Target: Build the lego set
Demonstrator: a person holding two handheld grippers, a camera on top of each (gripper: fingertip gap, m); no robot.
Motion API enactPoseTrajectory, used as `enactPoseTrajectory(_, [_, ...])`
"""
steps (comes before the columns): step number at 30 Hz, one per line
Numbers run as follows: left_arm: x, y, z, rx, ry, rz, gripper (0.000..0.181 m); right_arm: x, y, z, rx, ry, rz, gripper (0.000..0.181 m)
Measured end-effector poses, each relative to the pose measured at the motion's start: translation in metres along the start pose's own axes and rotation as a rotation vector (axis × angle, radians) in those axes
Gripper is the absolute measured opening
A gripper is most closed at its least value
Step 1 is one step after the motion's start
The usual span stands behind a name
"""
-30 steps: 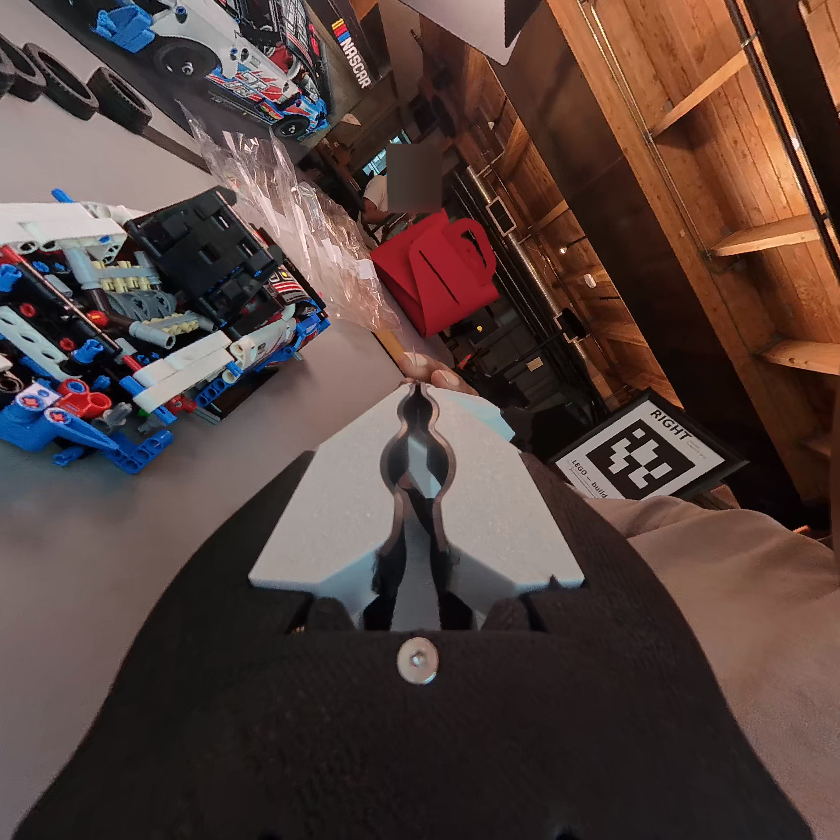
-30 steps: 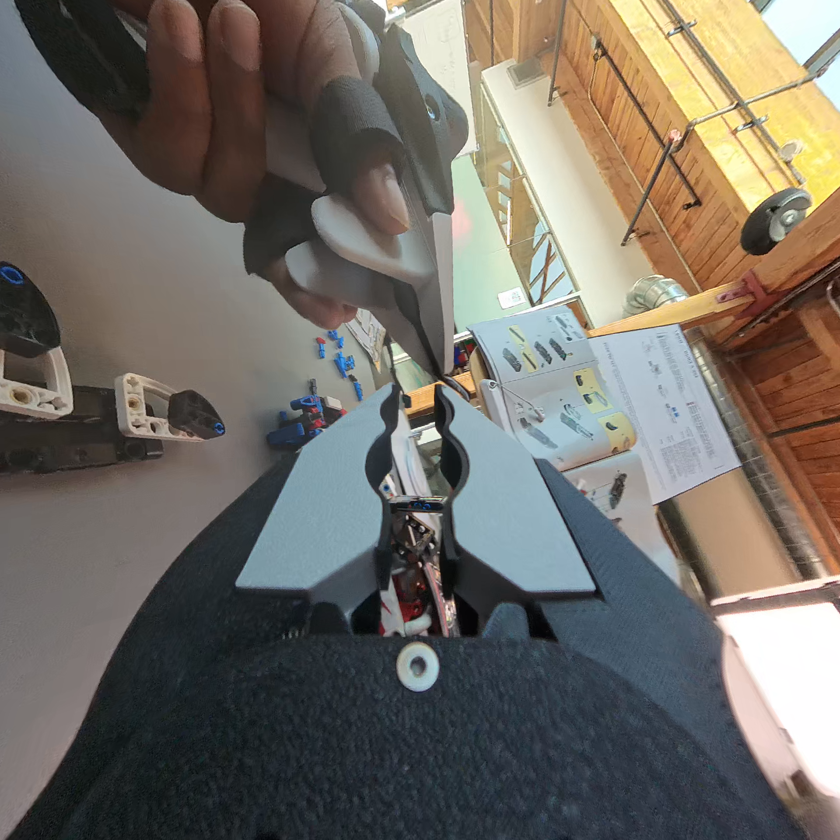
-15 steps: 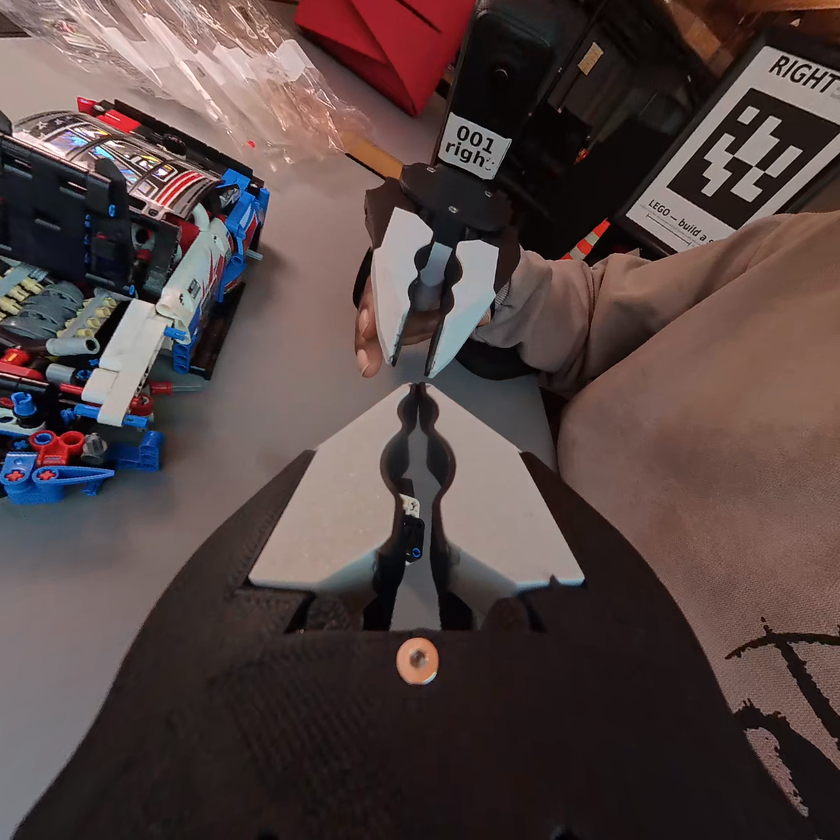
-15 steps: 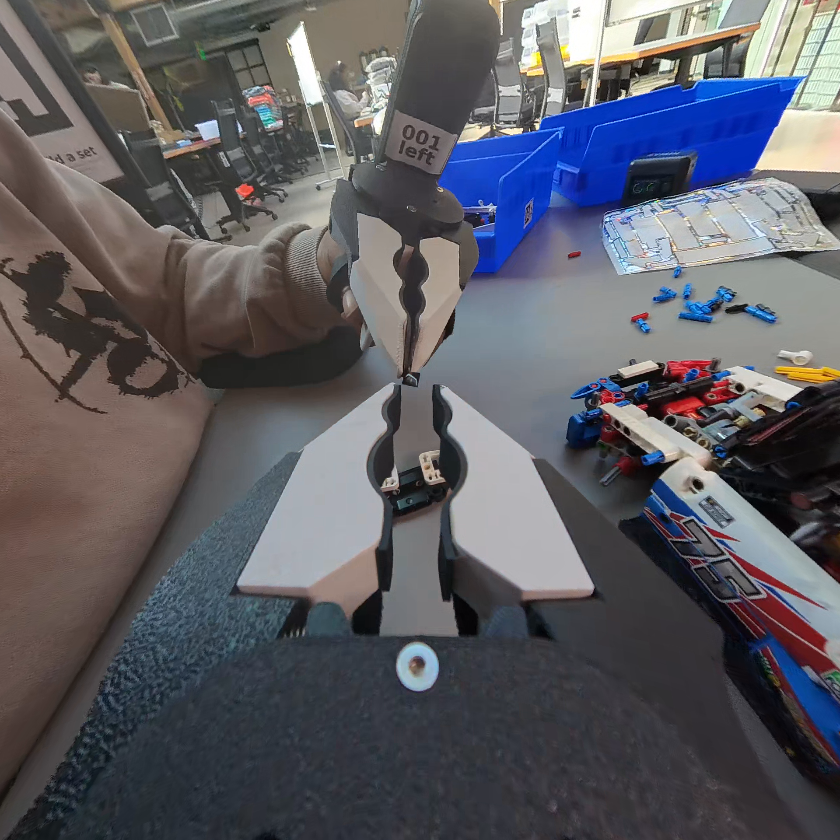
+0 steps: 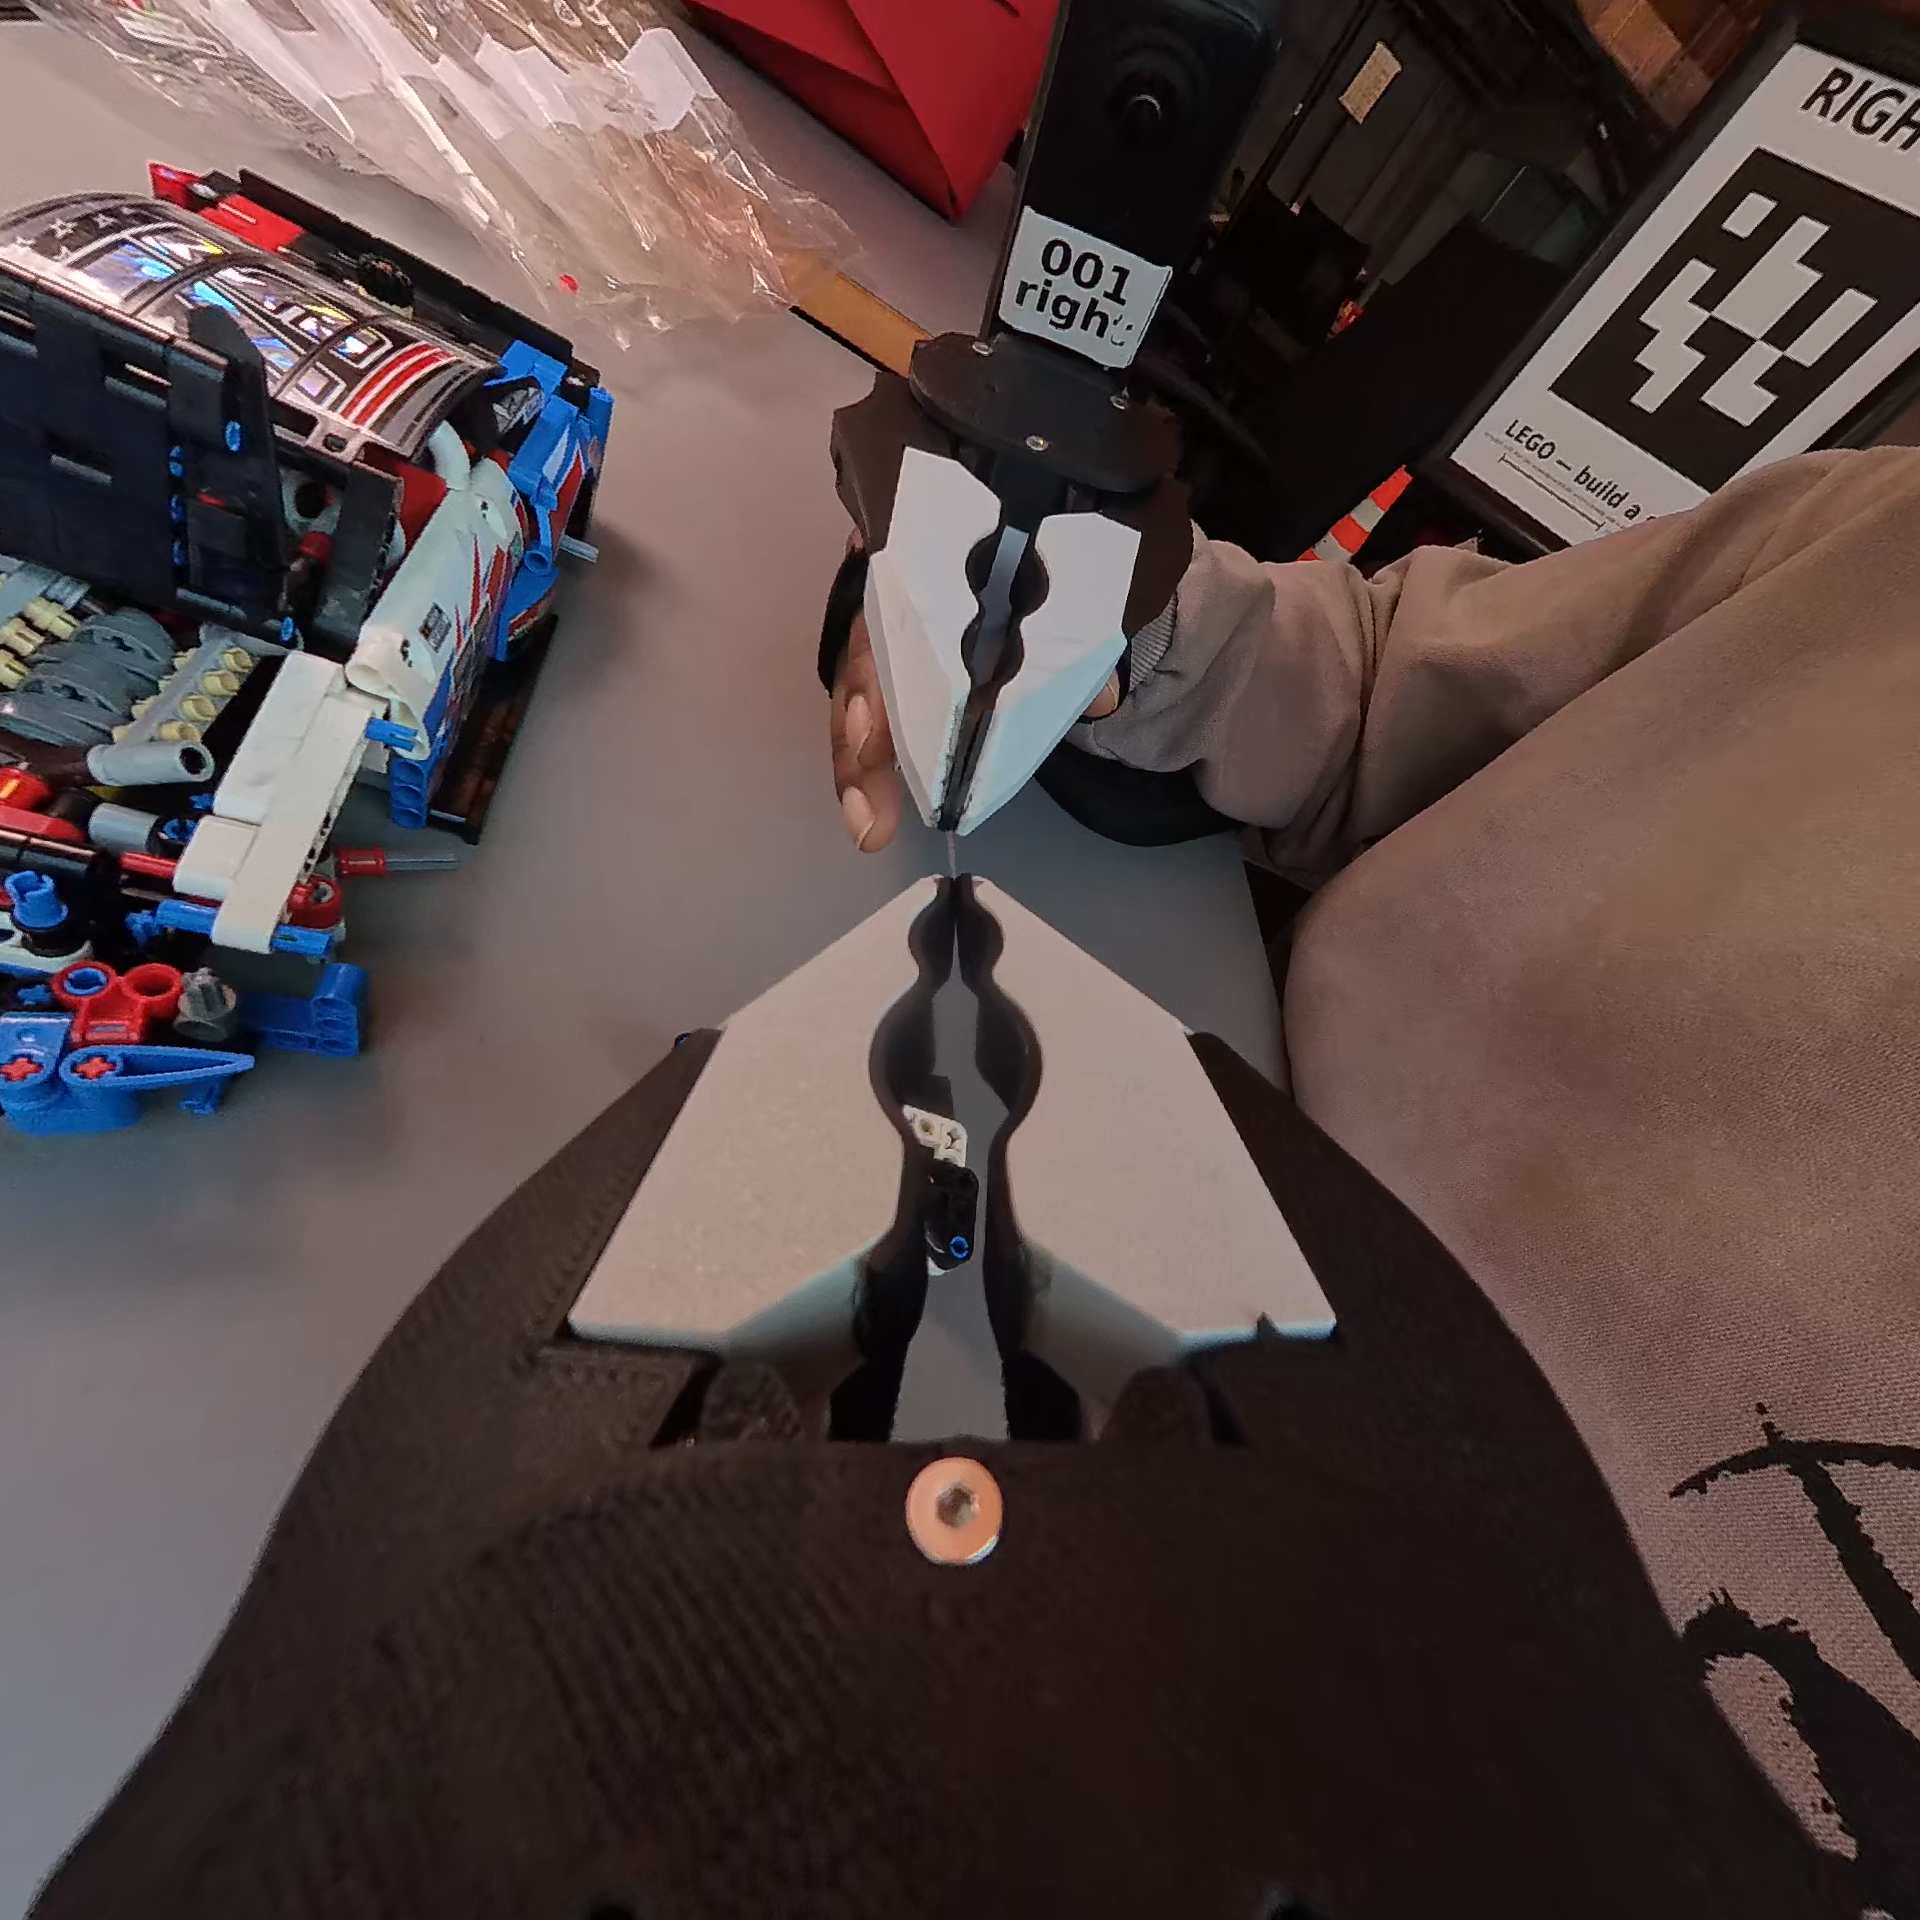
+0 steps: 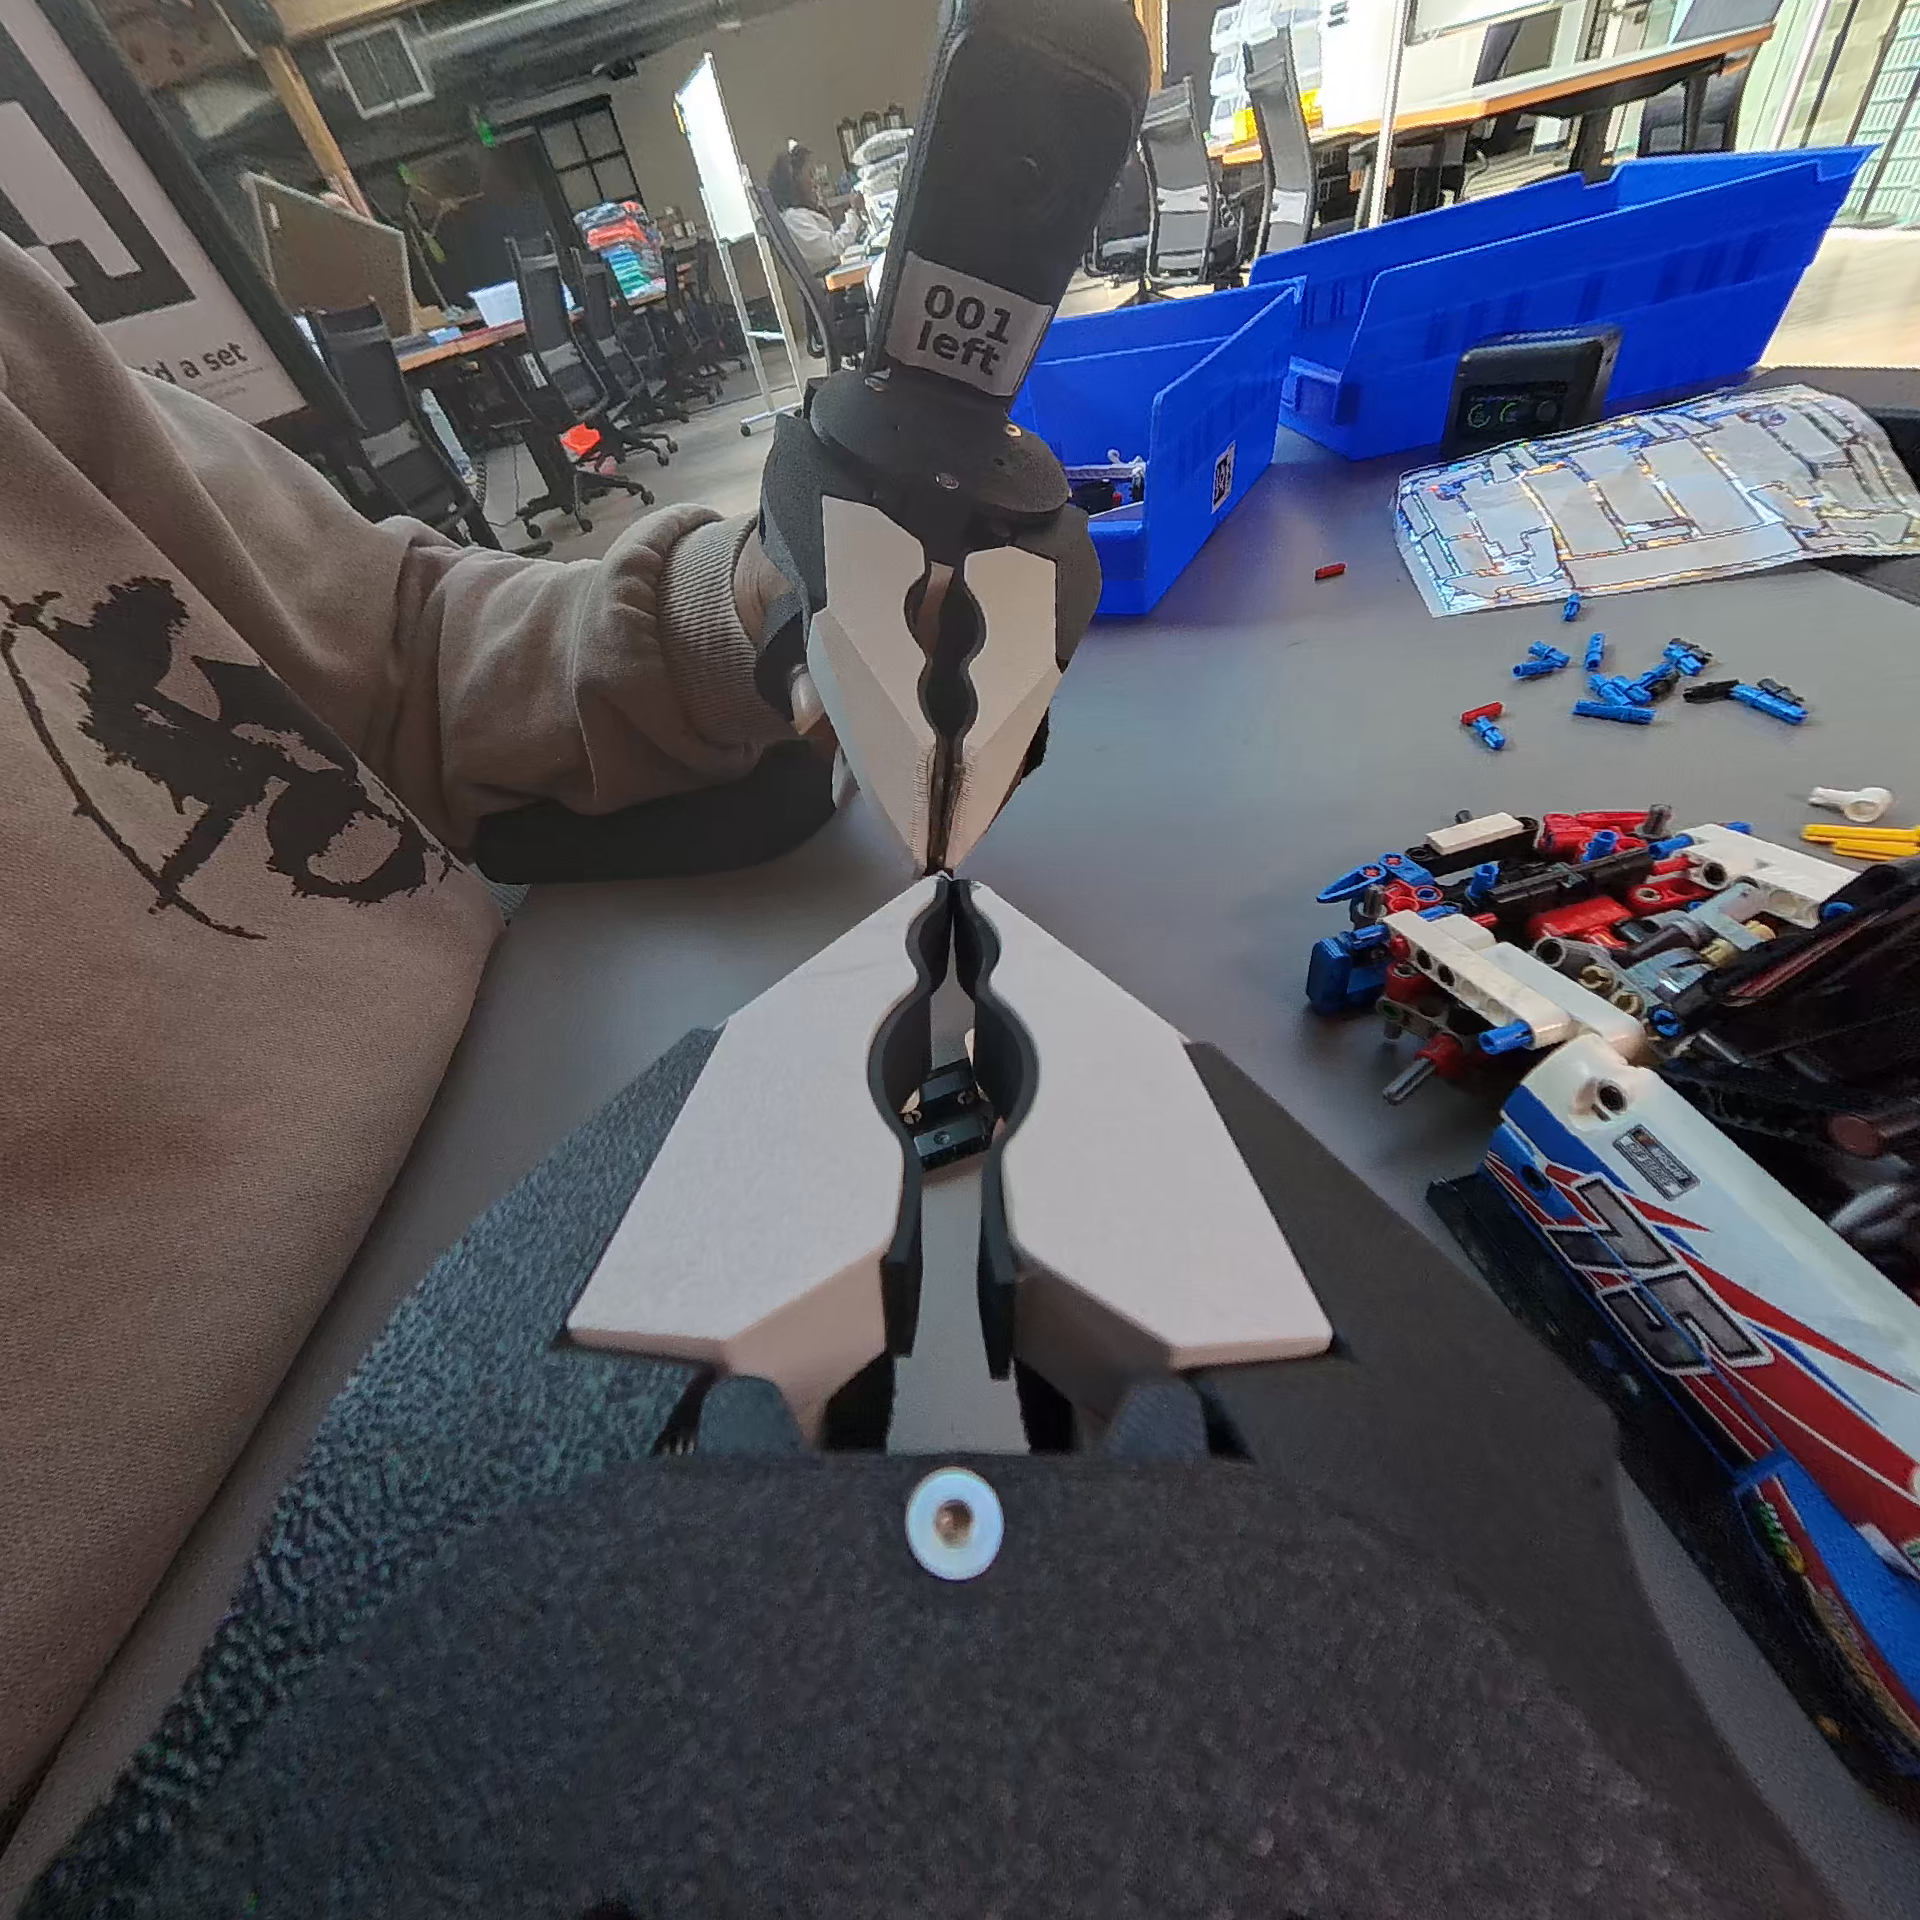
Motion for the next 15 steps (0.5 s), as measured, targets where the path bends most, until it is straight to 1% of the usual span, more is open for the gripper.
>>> enactPoseTrajectory(2, [0.0,0.001,-0.001,0.014,-0.009,0.02,0.0,0.0,0.0,0.0,0.003,-0.011,-0.01,0.0])
enactPoseTrajectory(4, [-0.002,0.003,-0.003,0.037,-0.048,0.067,0.01,-0.001,0.0,-0.001,-0.005,-0.03,-0.021,0.0])
enactPoseTrajectory(6, [-0.009,-0.002,-0.009,0.142,-0.148,0.144,0.019,-0.001,0.004,-0.006,-0.032,-0.038,-0.023,0.0])
enactPoseTrajectory(7, [-0.014,-0.004,-0.013,0.177,-0.183,0.172,0.021,-0.001,0.007,-0.01,-0.048,-0.04,-0.019,0.0])
enactPoseTrajectory(9, [-0.025,-0.006,-0.018,0.189,-0.281,0.181,0.017,-0.002,0.011,-0.015,-0.07,-0.063,-0.025,0.0])
enactPoseTrajectory(12, [-0.044,-0.005,-0.015,0.193,-0.423,0.21,0.01,-0.006,0.015,-0.019,-0.089,-0.12,-0.038,0.0])
enactPoseTrajectory(15, [-0.055,-0.001,-0.007,0.175,-0.507,0.228,0.005,-0.012,0.015,-0.017,-0.089,-0.176,-0.039,0.0])
Point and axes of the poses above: each gripper's, where its closed fingertips meet, z out along the fingers, x out of its top, y = z × x across the jaws, the point moved 8 cm from there along -z, back along the fingers, and after that the axes turned 9 degrees about -z, right-handed, at the moved point
